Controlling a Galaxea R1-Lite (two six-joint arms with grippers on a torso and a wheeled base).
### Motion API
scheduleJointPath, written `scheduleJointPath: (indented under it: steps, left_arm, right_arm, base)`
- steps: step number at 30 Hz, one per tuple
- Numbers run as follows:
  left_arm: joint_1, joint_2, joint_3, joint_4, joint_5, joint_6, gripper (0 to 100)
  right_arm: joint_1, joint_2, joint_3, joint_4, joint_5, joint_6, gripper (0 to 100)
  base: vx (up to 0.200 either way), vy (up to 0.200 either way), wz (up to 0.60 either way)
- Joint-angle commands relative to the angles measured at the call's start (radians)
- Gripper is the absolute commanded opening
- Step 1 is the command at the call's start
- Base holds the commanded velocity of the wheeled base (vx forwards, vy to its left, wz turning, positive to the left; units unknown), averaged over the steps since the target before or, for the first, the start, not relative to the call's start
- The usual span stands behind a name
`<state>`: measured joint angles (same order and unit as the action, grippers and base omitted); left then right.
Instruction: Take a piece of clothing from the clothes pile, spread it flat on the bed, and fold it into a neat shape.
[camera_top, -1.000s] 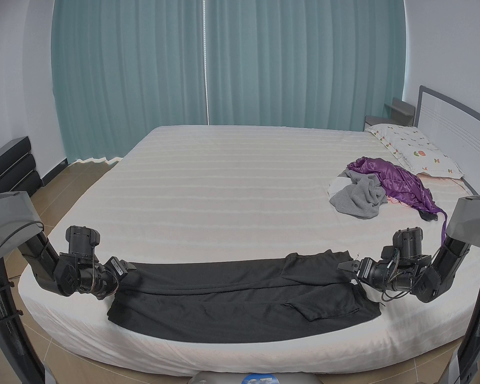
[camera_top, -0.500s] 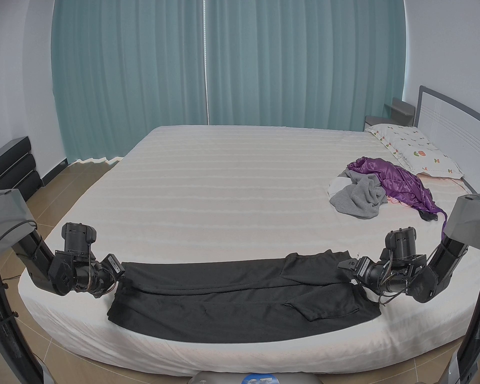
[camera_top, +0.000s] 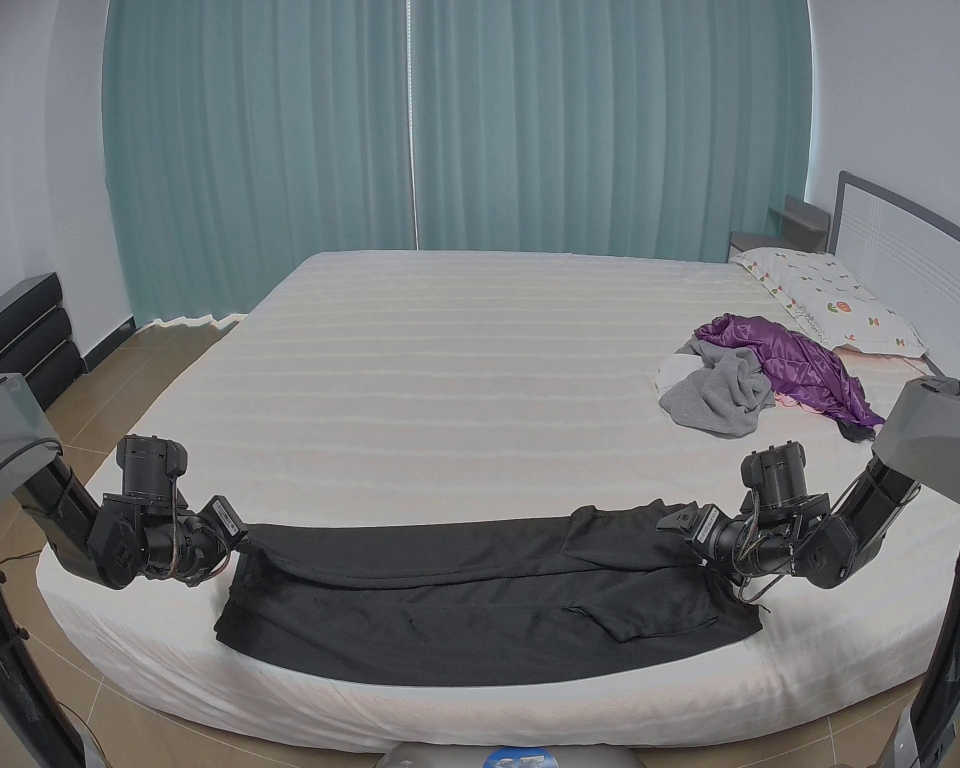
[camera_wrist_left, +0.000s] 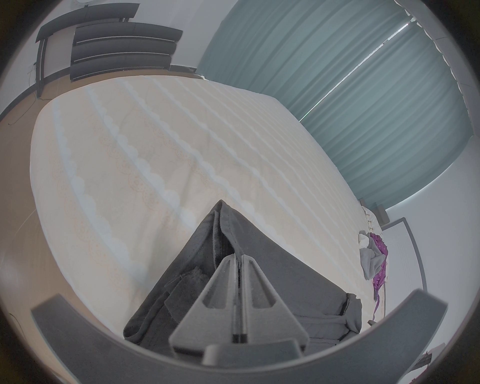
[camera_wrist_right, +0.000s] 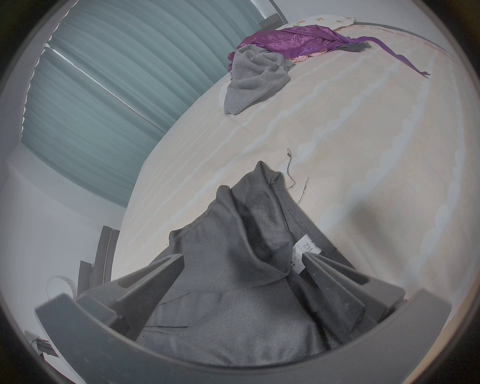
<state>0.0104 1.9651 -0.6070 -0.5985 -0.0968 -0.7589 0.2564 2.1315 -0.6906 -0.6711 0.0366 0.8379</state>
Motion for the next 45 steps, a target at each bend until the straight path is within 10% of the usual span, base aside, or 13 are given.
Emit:
scheduleJointPath:
  steps: [1, 2, 3, 24, 45]
  left_arm:
    - [0.0, -0.002, 0.0, -0.001, 0.0, 0.0, 0]
    - [0.0, -0.003, 0.0, 0.0, 0.0, 0.0, 0]
    - [0.0, -0.003, 0.0, 0.0, 0.0, 0.0, 0]
    - [0.0, -0.005, -0.016, -0.007, 0.0, 0.0, 0]
    - [0.022, 0.09, -0.056, -0.392, 0.043, -0.158, 0]
  right_arm:
    - [0.011, 0.021, -0.006, 0.004, -0.001, 0.0, 100]
    - [0.011, 0.024, -0.006, 0.004, -0.001, 0.0, 100]
    - [0.011, 0.031, -0.009, 0.004, -0.009, 0.0, 0]
    - [0.003, 0.022, -0.063, 0.015, -0.07, -0.002, 0]
    - [-0.032, 0.053, -0.21, -0.091, -0.109, 0.058, 0]
  base:
    - [0.0, 0.0, 0.0]
    - [0.0, 0.0, 0.0]
    - [0.0, 0.0, 0.0]
    - [0.0, 0.0, 0.0]
    - [0.0, 0.0, 0.0]
